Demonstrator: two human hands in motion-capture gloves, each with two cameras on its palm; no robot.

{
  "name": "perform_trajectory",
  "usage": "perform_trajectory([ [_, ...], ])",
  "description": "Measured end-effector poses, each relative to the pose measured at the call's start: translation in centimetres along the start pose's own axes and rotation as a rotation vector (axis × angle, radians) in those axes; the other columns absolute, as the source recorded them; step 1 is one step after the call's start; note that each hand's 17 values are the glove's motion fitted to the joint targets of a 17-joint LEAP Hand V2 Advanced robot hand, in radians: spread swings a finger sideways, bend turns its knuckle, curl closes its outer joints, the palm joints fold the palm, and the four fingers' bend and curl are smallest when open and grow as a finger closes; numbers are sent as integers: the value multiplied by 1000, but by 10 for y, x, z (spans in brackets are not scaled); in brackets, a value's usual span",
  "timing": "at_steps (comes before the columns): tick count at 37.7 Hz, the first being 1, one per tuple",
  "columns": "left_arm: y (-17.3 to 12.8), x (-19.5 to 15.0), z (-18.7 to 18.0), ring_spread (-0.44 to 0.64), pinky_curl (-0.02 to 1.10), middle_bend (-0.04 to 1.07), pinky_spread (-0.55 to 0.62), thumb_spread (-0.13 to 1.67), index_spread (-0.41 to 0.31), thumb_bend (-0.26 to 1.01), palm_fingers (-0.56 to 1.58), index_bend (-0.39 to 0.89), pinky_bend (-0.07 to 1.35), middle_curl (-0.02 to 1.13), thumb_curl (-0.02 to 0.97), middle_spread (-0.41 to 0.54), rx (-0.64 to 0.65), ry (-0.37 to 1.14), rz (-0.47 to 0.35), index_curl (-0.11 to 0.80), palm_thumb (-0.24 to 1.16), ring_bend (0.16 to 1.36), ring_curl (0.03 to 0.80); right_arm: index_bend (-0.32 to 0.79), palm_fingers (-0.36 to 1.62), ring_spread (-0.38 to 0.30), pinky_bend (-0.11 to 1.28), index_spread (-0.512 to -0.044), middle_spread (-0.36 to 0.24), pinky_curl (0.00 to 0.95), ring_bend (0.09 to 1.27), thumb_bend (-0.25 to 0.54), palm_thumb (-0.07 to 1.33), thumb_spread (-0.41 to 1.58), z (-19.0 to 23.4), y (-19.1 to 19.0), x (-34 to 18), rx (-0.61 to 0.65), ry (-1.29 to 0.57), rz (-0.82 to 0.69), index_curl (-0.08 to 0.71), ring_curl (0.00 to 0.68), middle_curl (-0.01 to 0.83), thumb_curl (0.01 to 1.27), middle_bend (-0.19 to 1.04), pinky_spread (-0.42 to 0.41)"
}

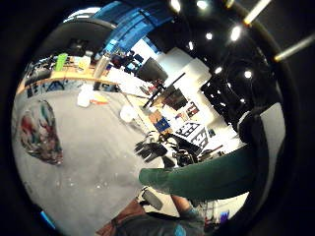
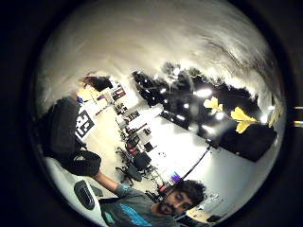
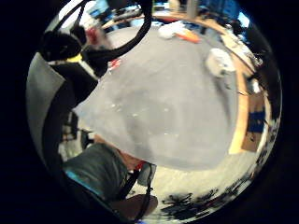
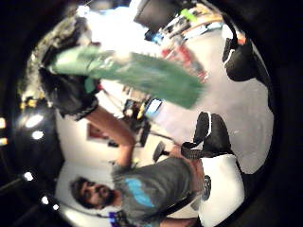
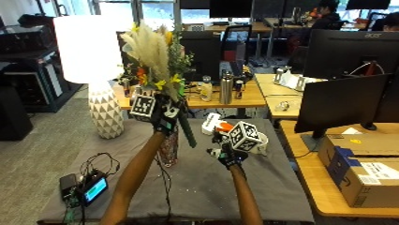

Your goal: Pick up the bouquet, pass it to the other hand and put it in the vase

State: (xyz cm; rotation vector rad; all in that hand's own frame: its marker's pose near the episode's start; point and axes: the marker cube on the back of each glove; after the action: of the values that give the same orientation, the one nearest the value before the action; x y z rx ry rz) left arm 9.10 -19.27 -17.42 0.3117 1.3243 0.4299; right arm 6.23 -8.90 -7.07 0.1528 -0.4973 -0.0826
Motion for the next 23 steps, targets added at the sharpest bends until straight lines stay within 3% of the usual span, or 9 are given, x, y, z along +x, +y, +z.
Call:
perform_trajectory([
  [2,-4,10,-13,-353,467,539,-360,1359,-262,-11,1271,168,505,575,278,-346,16,-5,18,342,598,785,457,218,799,-99,592,-269,-123,456,563,-24,915,711,-10,-2,13,53,45,43,580,432,493,674,445,-19],
  [6,-12,27,-39,-354,471,544,-363,1368,-267,-10,1264,171,511,584,267,-349,49,-30,42,358,590,787,461,224,739,-42,565,-284,-98,434,445,-19,926,768,-33,3,31,135,52,113,569,390,454,665,347,92],
  [11,-10,51,-63,-355,473,541,-365,1377,-270,-8,1259,173,516,591,256,-352,110,-96,-31,378,586,790,465,234,675,26,527,-293,-73,403,315,-20,926,826,-57,11,55,217,39,176,549,338,419,651,244,185],
  [13,-13,50,-79,-355,472,542,-366,1377,-270,-6,1256,172,513,594,255,-353,135,-143,-21,385,588,792,467,242,649,55,524,-295,-61,399,272,-20,925,849,-66,14,68,254,37,206,547,326,409,646,207,217],
  [15,-19,46,-96,-356,473,543,-366,1378,-271,-7,1252,172,515,597,253,-350,141,-223,97,392,589,788,466,238,639,78,517,-298,-51,393,246,-20,922,868,-74,19,80,282,33,235,542,318,401,641,182,246],
  [18,-35,44,-119,-356,474,543,-367,1379,-272,-5,1250,170,512,601,249,-350,110,-394,469,402,593,788,468,234,643,103,504,-302,-40,381,216,-20,921,888,-83,27,95,311,23,275,531,306,389,634,163,276],
  [19,-38,43,-124,-355,474,543,-367,1379,-272,-6,1249,169,512,602,248,-350,102,-429,558,405,594,786,467,227,643,109,498,-302,-38,377,212,-24,914,896,-85,29,99,319,19,286,527,305,385,630,161,283],
  [21,-43,36,-134,-354,473,541,-364,1377,-276,-8,1246,173,509,605,245,-350,100,-459,636,411,592,784,467,230,638,122,494,-303,-34,376,197,-21,914,913,-89,33,107,331,12,307,525,302,377,626,150,296],
  [23,-47,26,-140,-354,473,542,-362,1376,-280,-8,1243,173,504,608,243,-350,110,-470,650,416,593,782,467,232,637,131,485,-304,-27,371,191,-21,913,924,-91,37,113,340,8,326,522,300,368,623,144,309],
])
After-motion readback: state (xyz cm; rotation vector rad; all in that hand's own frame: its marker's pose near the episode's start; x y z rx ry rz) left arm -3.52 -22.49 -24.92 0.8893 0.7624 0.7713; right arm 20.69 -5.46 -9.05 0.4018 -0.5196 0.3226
